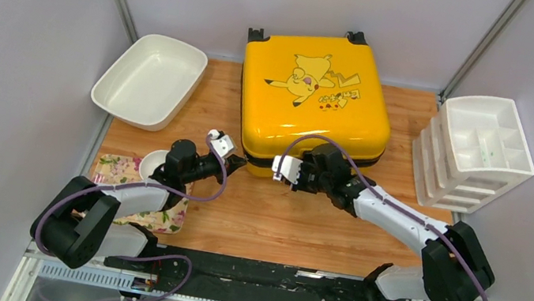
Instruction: Open, take out, and arrange the luggage
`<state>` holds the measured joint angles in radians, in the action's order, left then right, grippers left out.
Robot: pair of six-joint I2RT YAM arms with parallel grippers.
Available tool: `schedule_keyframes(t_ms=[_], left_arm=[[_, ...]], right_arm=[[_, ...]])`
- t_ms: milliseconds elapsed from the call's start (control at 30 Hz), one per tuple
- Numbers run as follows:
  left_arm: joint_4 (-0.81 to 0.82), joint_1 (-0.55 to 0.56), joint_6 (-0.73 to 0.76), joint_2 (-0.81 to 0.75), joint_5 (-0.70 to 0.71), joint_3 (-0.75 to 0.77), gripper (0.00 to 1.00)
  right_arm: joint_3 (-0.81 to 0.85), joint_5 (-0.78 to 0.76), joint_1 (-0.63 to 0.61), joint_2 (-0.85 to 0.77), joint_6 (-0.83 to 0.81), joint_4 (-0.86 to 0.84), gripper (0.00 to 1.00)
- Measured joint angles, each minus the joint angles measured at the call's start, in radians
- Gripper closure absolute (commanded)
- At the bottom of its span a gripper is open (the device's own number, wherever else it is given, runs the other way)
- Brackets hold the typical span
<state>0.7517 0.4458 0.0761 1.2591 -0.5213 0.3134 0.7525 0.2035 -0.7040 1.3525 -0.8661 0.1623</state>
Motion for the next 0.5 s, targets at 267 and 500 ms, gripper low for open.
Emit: schedule_keyframes(t_ms=[267,500], left_arm=[[-0.04,-0.037,0.023,0.001,-0.03,0.021,1.0],[-0.113,-0.126,0.1,0.013,-0.143,0.068,1.0]], right_arm=[[0.014,-0.004,-0.002,-0.006,-0.041,0.055,1.0],[-0.072,0.013,0.016,-0.095,-0.076,0.029,1.0]])
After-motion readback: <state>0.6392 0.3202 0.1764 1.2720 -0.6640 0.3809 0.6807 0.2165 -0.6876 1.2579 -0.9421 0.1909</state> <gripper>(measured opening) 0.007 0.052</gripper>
